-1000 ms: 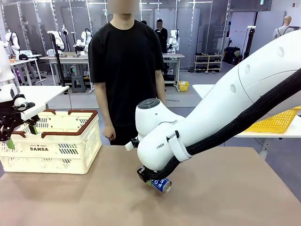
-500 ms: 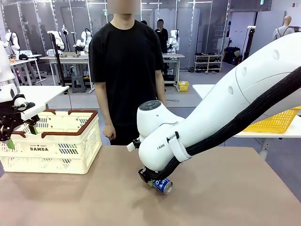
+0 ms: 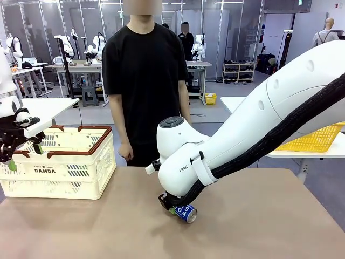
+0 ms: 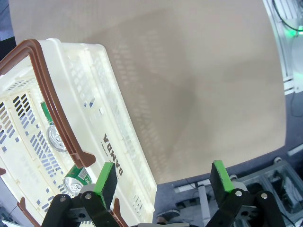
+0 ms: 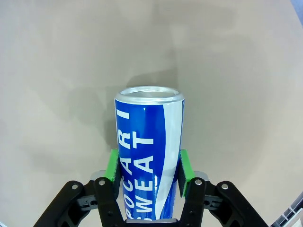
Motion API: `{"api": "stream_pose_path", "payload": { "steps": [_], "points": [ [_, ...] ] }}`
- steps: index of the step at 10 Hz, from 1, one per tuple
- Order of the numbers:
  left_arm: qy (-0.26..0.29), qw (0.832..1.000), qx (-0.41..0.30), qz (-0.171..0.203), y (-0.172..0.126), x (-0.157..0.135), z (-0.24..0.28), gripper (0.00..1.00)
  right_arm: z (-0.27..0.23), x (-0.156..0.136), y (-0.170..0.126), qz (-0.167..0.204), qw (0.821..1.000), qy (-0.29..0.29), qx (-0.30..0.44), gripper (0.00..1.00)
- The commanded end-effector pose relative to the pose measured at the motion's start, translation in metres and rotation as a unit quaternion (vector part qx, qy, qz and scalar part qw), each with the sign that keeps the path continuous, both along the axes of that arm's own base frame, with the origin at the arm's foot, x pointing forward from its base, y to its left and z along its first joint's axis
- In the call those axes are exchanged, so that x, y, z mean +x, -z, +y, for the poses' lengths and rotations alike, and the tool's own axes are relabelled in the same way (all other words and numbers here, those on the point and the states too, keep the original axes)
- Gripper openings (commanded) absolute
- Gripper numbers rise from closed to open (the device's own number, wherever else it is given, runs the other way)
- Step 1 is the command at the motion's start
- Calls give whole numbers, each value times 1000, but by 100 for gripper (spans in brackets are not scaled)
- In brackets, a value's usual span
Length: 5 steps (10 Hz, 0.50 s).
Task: Place the drinks into the Shopping basket.
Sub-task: Pick up one drink and place it into the Shopping basket.
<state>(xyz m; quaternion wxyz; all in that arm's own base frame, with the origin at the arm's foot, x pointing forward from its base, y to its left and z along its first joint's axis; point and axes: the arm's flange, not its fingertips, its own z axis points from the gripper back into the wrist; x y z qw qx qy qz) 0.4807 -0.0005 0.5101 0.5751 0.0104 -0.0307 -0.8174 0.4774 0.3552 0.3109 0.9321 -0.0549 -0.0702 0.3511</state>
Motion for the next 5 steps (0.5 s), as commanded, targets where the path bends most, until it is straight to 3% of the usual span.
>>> {"api": "stream_pose_path", "payload": {
  "steps": [1, 2, 3, 4, 5],
  "points": [
    [-7, 1000, 4, 3, -2, -2, 0, 100, 7, 6, 1, -15, 1000, 19, -2, 18],
    [-7, 1000, 4, 3, -2, -2, 0, 100, 6, 7, 3, -16, 1000, 20, -2, 18],
    [-7, 1000, 4, 3, -2, -2, 0, 100, 7, 7, 3, -16, 1000, 22, 0, 62],
    [-7, 1000, 4, 3, -2, -2, 0, 100, 6, 6, 3, -14, 1000, 25, -1, 77],
    [-7, 1000, 4, 3, -2, -2, 0, 100, 6, 6, 2, -13, 1000, 21, -4, 82]
  ]
}}
